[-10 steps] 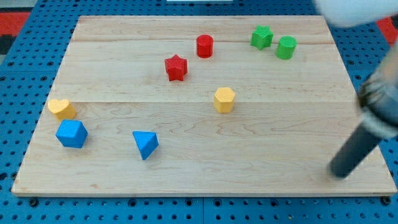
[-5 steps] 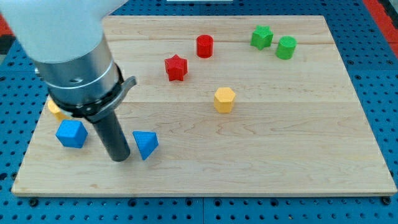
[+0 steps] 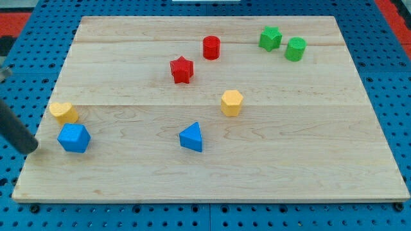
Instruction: Make a semi circle with the blue blocks and semi circle
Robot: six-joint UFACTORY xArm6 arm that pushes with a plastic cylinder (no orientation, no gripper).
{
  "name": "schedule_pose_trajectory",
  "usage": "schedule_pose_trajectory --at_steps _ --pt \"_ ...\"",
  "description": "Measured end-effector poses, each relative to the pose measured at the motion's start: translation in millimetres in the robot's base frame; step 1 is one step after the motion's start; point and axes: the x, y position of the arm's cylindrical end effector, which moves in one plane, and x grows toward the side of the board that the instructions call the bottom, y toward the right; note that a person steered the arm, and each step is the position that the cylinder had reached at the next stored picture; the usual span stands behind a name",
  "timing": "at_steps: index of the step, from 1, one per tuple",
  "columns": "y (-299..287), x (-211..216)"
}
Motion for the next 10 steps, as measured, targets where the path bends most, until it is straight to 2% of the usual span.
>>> schedule_pose_trajectory --at_steps 1,3,4,5,7,9,10 --pt "41.6 -1.4" --pt "79.9 28.9" --pt "33.6 22.0" --pt "-5.8 -8.8" --pt "67.6 4.9" --pt "123.2 42.6" --pt "12.7 26.7"
